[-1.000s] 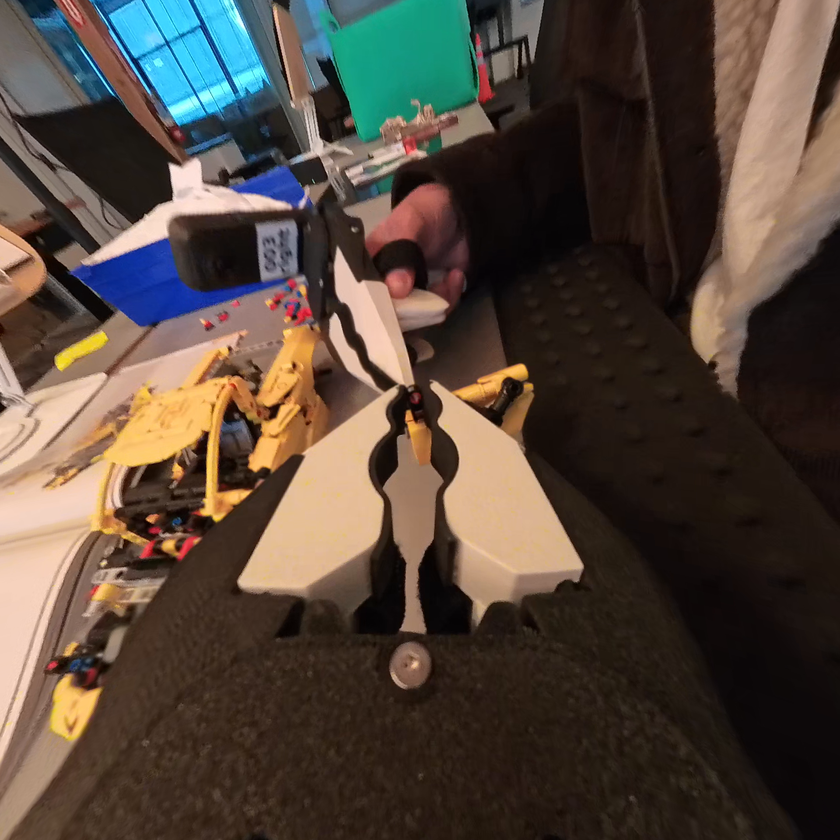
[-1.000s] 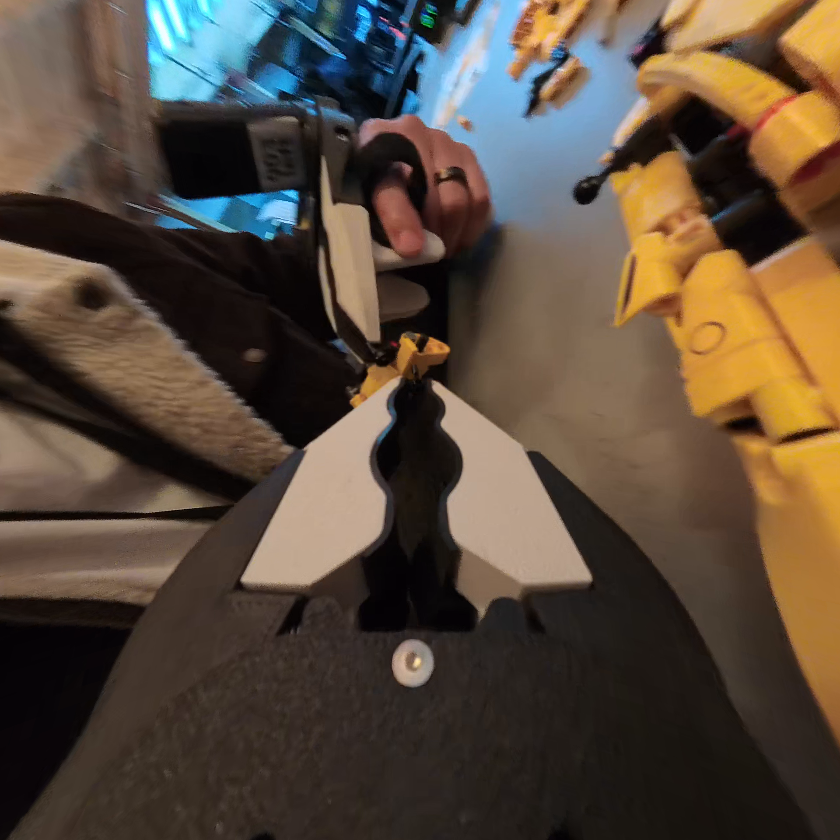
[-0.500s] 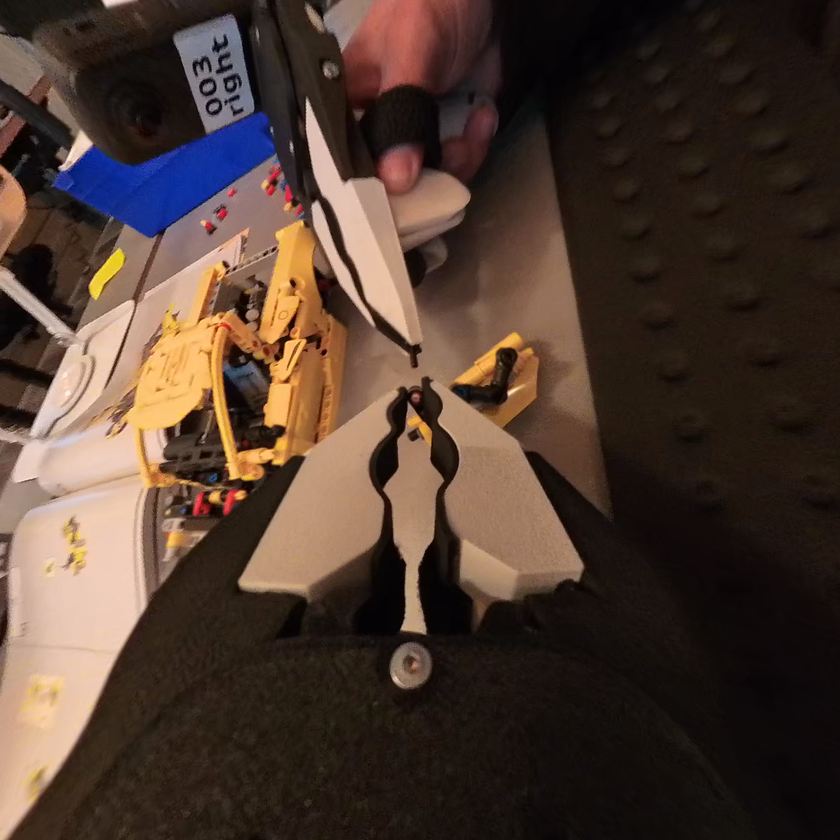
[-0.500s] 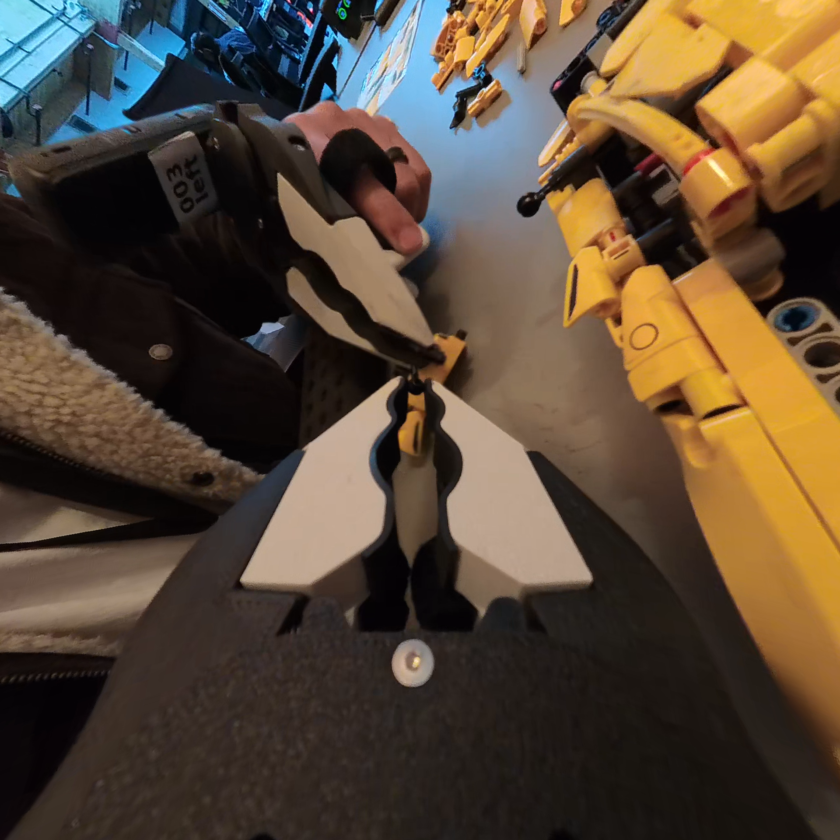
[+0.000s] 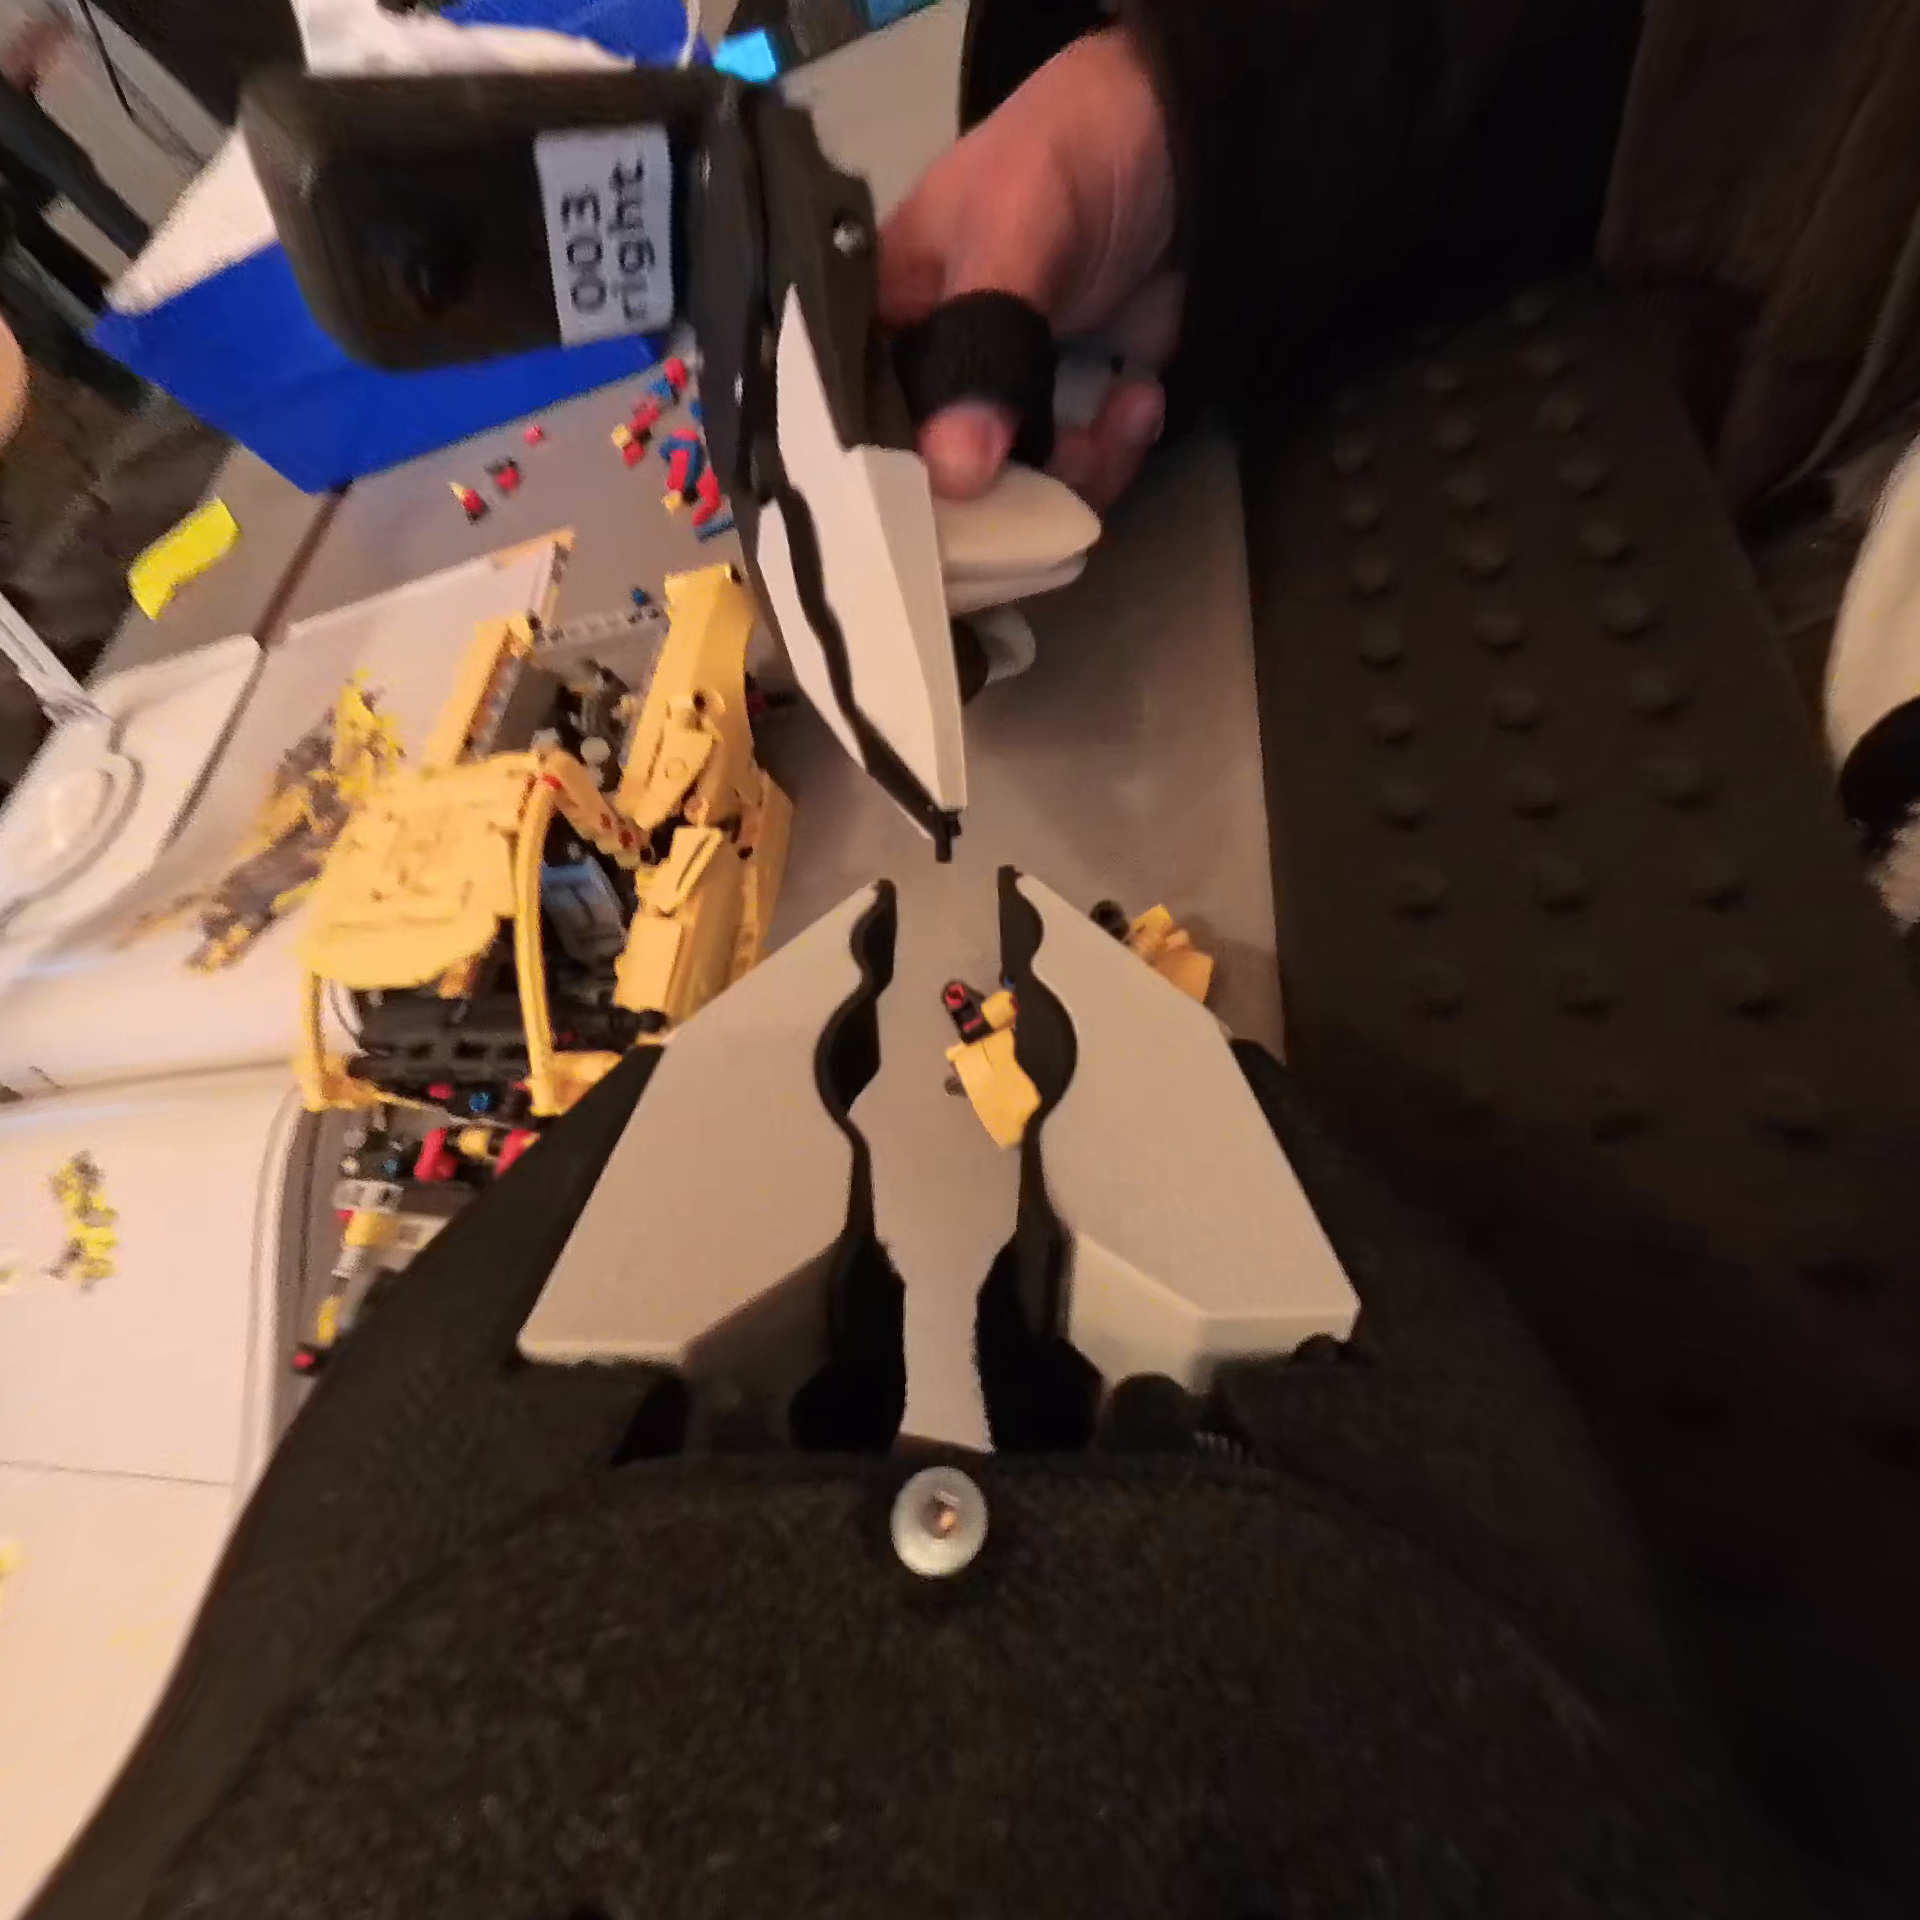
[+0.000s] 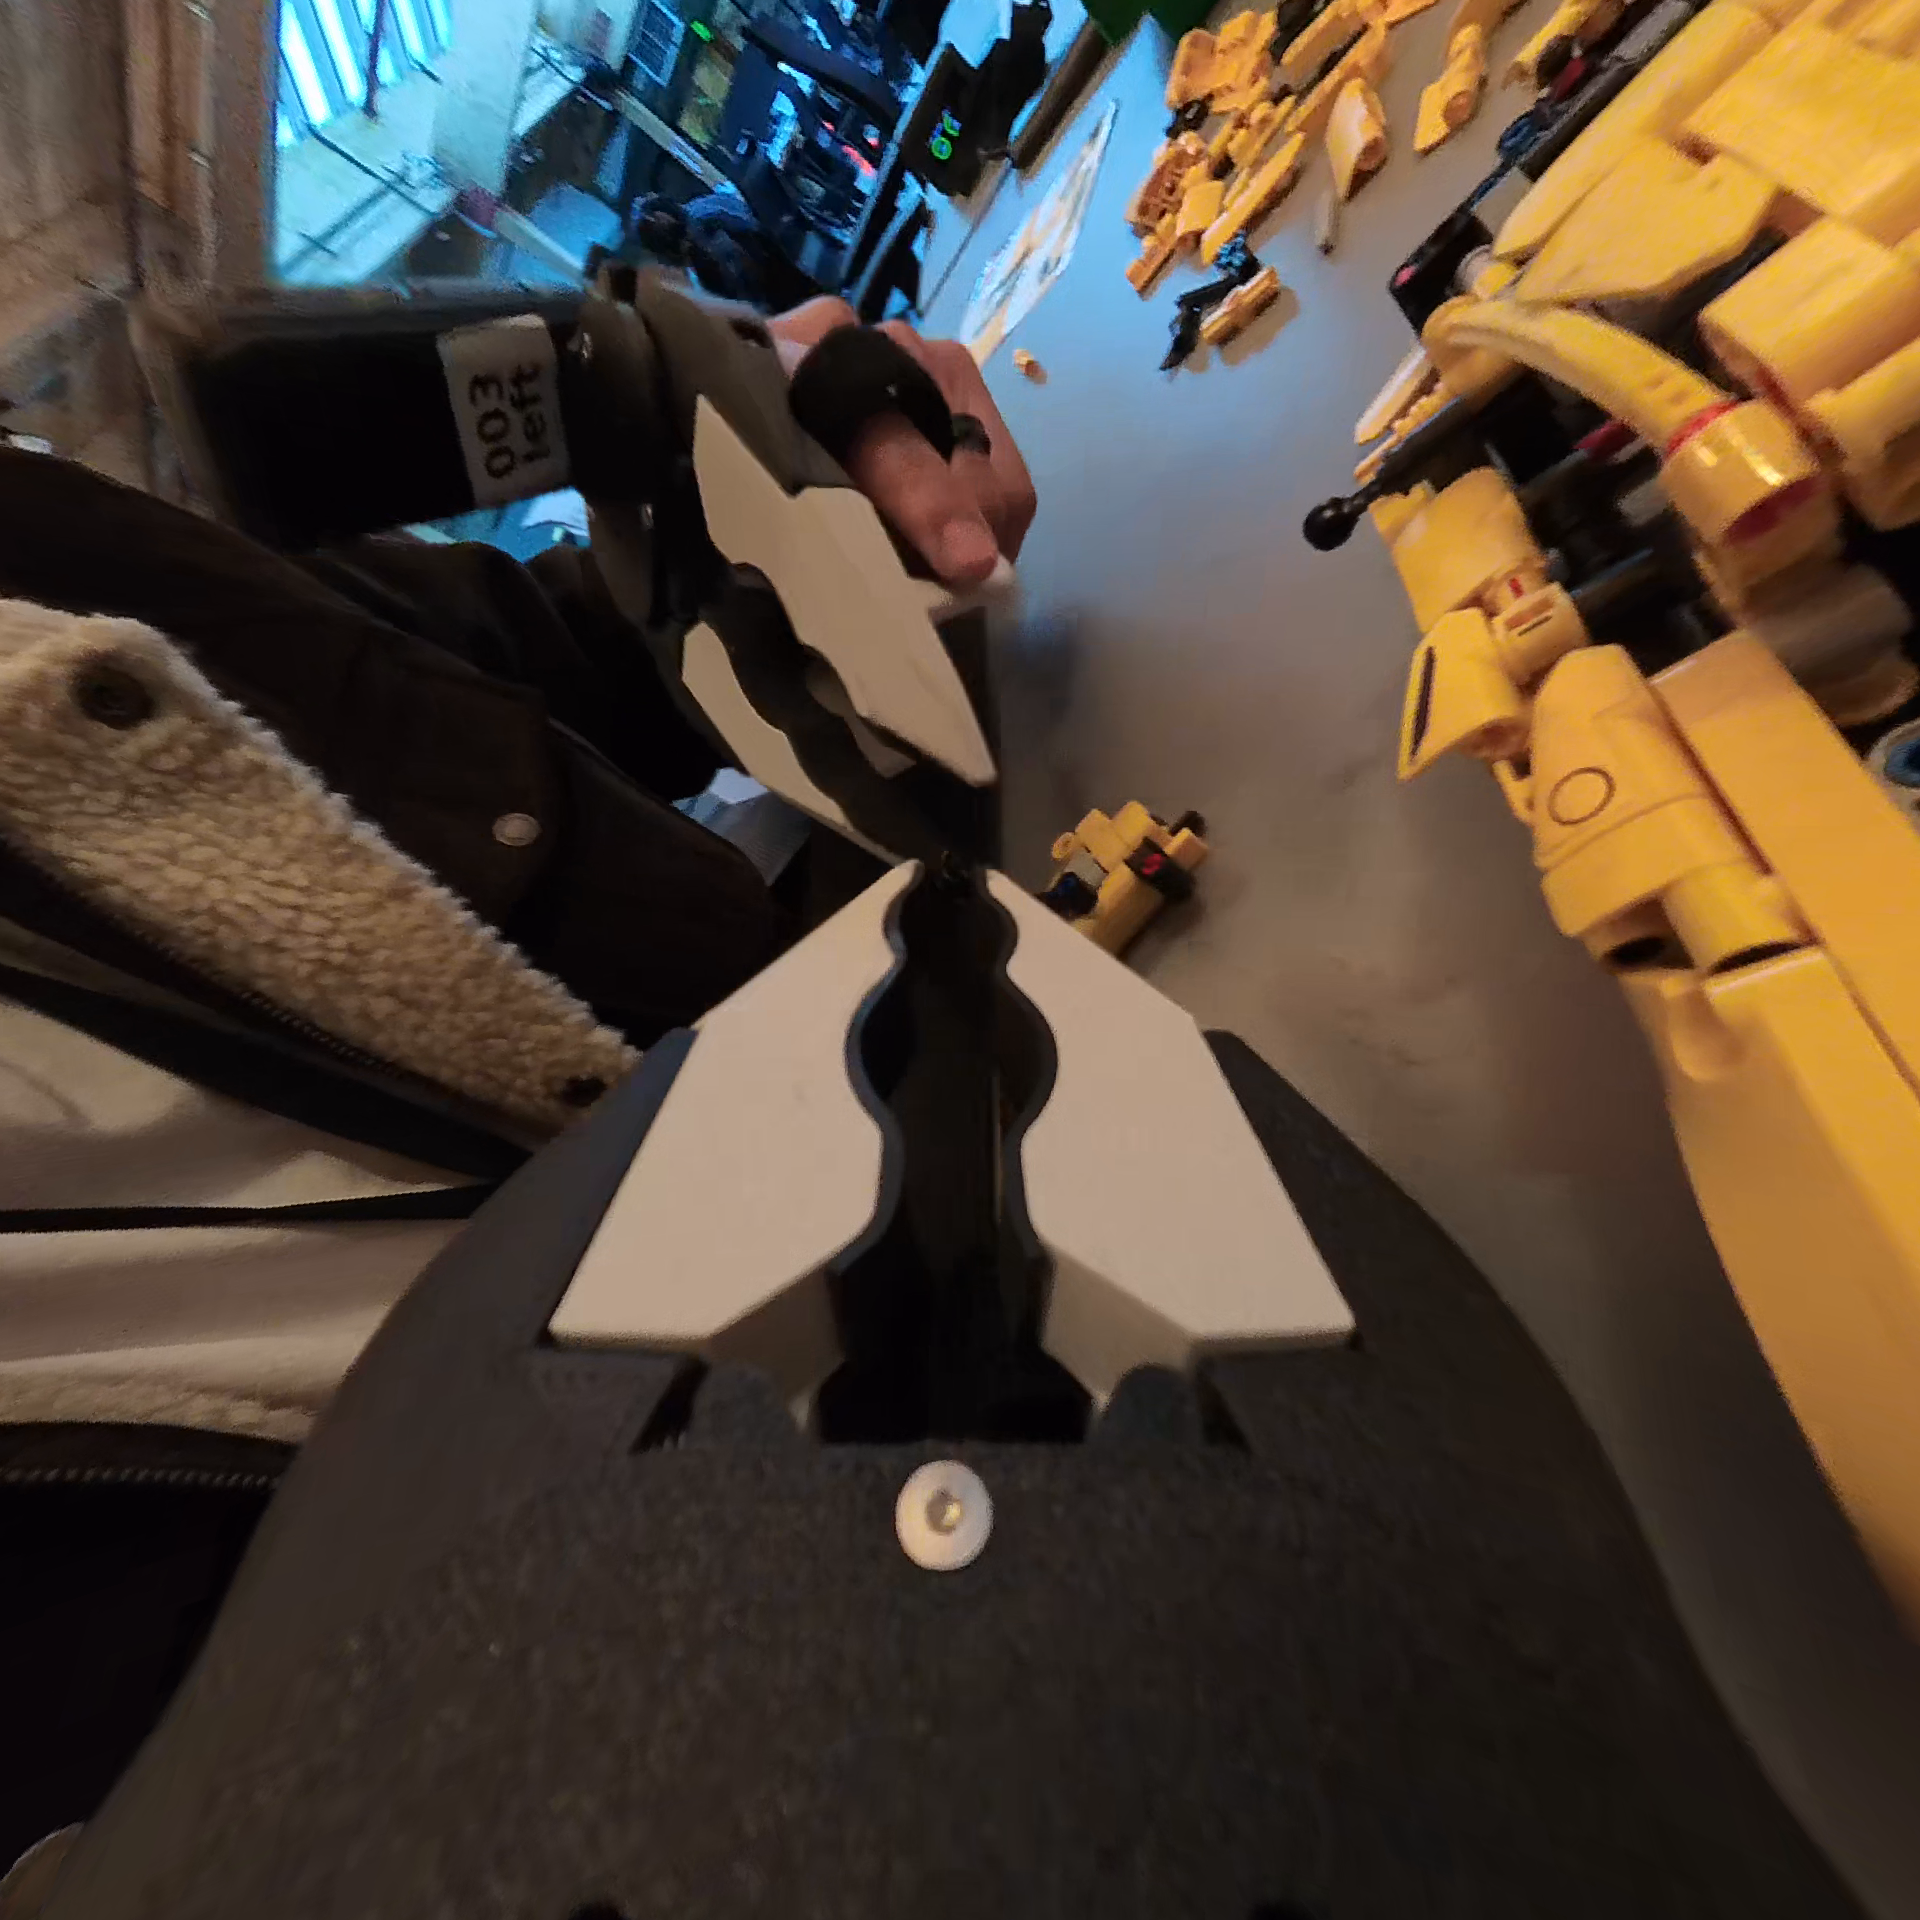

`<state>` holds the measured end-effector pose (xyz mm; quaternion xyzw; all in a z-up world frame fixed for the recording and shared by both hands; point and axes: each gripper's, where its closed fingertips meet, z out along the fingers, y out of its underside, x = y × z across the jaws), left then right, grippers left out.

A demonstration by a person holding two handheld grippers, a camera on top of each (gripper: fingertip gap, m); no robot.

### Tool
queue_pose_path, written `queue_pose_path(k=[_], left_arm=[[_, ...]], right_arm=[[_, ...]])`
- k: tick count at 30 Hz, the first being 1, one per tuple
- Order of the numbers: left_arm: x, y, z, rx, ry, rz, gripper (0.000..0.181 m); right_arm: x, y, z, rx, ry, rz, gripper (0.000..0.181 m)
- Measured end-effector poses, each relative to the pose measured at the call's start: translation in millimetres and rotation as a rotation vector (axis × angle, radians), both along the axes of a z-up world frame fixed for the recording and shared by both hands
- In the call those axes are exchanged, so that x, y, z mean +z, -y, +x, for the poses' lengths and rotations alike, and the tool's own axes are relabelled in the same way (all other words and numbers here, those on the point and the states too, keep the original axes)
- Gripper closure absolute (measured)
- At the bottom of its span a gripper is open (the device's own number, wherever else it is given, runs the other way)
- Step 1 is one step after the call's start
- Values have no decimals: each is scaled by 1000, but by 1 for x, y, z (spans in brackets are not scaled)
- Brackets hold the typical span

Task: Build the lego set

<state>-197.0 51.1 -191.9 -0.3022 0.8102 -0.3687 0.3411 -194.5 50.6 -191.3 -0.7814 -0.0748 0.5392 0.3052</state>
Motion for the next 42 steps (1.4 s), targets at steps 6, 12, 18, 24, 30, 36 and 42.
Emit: queue_pose_path(k=[6, 12, 18, 24, 30, 36, 42], left_arm=[[5, 5, 4, -20, 81, 152, 176], [11, 5, 6, -2, 121, 163, 179], [24, -6, 15, 93, 207, 207, 179], [30, -5, 20, 151, 258, 229, 179], [32, -6, 21, 183, 268, 237, 179], [29, -8, 22, 191, 270, 293, 179], [25, -10, 23, 196, 257, 330, 179]], right_arm=[[6, 3, -4, 25, -57, -1, 175], [12, 1, -2, 15, -103, 2, 175], [28, -9, 9, -72, -222, 39, 171], [39, -12, 12, -89, -330, 38, 165], [38, -13, 11, -97, -326, 38, 170], [34, -15, 13, -112, -293, 37, 173], [27, -15, 14, -122, -218, 45, 173]])
